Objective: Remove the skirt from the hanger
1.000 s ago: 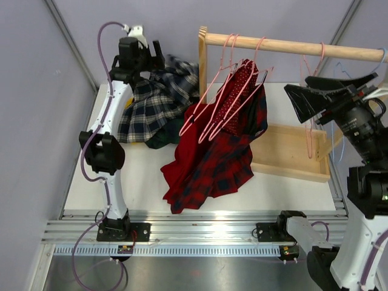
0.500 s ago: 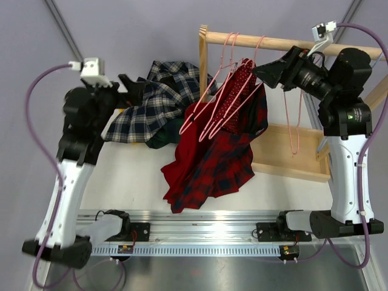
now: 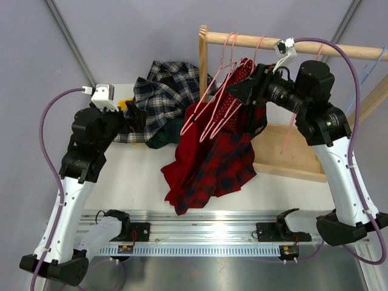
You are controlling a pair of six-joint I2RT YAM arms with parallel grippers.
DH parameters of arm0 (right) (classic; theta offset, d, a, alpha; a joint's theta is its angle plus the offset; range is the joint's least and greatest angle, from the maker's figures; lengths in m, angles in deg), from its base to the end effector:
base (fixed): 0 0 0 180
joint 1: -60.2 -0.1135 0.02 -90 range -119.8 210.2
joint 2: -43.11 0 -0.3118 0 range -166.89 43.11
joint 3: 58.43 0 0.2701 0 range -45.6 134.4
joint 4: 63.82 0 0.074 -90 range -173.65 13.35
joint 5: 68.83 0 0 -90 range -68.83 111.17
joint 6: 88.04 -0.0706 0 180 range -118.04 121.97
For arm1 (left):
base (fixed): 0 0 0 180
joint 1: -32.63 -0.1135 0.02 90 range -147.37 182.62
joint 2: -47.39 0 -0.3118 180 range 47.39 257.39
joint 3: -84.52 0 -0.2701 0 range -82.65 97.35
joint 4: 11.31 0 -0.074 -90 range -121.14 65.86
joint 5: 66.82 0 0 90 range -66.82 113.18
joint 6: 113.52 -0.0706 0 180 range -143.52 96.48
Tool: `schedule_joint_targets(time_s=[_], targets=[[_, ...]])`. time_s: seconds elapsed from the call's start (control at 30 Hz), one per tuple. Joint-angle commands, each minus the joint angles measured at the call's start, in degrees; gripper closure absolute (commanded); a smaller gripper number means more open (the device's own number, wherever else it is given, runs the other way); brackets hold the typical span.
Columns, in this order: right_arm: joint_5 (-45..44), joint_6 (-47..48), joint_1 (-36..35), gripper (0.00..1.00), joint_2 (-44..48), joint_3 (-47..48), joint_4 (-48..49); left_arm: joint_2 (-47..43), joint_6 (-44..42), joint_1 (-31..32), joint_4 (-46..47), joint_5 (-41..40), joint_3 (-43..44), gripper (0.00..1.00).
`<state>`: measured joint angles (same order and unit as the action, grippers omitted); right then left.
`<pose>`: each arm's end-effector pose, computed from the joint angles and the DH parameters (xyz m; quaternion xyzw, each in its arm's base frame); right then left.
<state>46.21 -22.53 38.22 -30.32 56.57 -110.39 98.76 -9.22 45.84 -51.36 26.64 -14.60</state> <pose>0.2397 0.1290 0.5795 -0.1307 0.7228 0.4070 0.5430 0.1961 -0.0504 0.4637 0.0120 0.7689 -0.1745 0.6150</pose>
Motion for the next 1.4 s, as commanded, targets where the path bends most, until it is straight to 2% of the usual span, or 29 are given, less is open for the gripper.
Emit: schedule_joint_targets(time_s=[0.0, 0.23, 0.43, 0.77, 0.9, 0.97, 1.0, 1.03, 1.1, 1.27, 1.37], targets=[[-7.2, 2.3, -1.2, 0.31, 3.5, -0.2, -3.4, -3.2, -2.3, 0.2, 0.2, 0.0, 0.8, 0.01], [-11.8, 1.4, -1.2, 0.33, 10.6, -1.1, -3.8, -5.1, -2.7, 0.2, -0.7, 0.4, -1.9, 0.01], [-13.8, 1.0, -1.2, 0.35, 7.9, -1.0, -6.9, -6.5, -1.7, 0.2, -0.1, 1.2, -3.6, 0.01], [-14.9, -0.3, -1.5, 0.39, 3.3, -3.9, -2.0, -7.2, -2.5, 0.2, -0.8, 2.5, -4.2, 0.01], [-15.6, -0.8, -3.3, 0.51, 0.9, -3.6, 0.0, -8.2, -2.0, 0.3, -0.2, 2.9, -6.2, 0.01], [-16.2, -0.7, -3.9, 0.62, 0.1, -3.3, 0.4, -8.7, -2.1, 0.3, -0.5, 3.5, -6.4, 0.01], [-16.5, -0.8, -4.0, 0.7, 0.2, -3.5, 0.7, -8.7, -2.3, 0.3, -0.5, 3.7, -6.4, 0.01], [-16.7, -0.7, -4.3, 0.88, 0.6, -3.7, 1.0, -8.7, -2.4, 0.3, -0.7, 3.8, -6.3, 0.01], [-17.6, -1.0, -4.3, 1.0, 1.2, -4.1, 1.4, -8.7, -2.8, 0.8, -1.6, 3.7, -5.8, 0.01], [-18.7, -0.5, -4.3, 1.0, 3.9, -2.4, -0.4, -7.4, -4.4, 6.0, -3.8, 0.8, -0.5, 0.01], [-21.0, 0.0, -4.3, 1.0, 6.3, 0.5, -2.8, -4.8, -5.5, 15.0, -6.2, -3.5, 7.7, 0.01]])
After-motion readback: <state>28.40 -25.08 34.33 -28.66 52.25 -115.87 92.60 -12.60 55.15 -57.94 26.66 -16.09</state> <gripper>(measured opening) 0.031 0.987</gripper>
